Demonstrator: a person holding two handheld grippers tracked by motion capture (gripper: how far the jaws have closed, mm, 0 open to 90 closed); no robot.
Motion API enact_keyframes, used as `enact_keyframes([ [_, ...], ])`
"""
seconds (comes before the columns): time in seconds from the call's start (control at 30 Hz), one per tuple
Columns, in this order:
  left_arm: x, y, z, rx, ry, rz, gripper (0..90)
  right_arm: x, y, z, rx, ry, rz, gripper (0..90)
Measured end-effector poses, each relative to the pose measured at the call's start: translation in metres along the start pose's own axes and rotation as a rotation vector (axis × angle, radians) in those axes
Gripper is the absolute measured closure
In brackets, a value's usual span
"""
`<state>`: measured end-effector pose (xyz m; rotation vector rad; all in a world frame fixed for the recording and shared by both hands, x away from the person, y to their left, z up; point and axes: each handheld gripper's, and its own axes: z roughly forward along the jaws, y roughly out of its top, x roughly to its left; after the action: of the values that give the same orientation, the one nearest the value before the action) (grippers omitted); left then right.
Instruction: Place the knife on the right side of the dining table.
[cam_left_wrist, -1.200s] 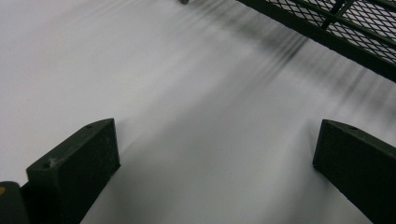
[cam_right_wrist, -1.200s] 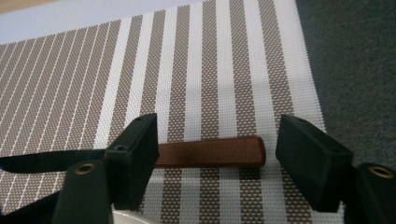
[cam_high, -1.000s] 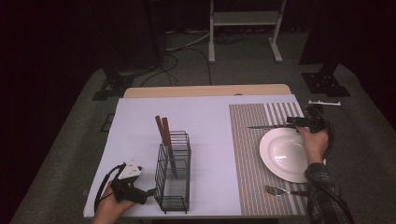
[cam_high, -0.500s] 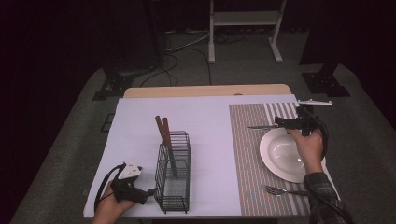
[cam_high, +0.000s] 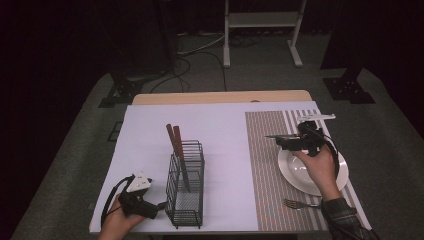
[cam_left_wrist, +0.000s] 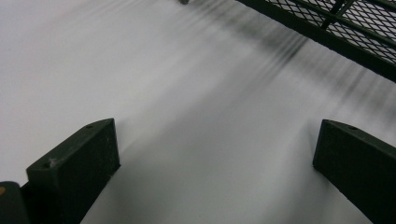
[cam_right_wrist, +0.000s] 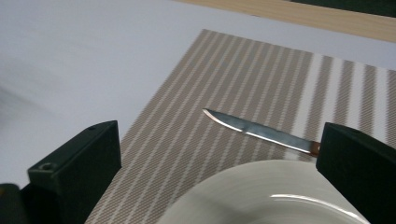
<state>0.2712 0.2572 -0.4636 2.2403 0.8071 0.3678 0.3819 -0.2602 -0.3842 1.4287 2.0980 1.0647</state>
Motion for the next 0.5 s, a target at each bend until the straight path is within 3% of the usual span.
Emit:
enact_keyframes([
  [0.5,0.000,0.000,0.000,-0.001,0.001,0.000,0.0,0.063,-0.019,-0.011,0.044,0.131,-0.150,0.0],
])
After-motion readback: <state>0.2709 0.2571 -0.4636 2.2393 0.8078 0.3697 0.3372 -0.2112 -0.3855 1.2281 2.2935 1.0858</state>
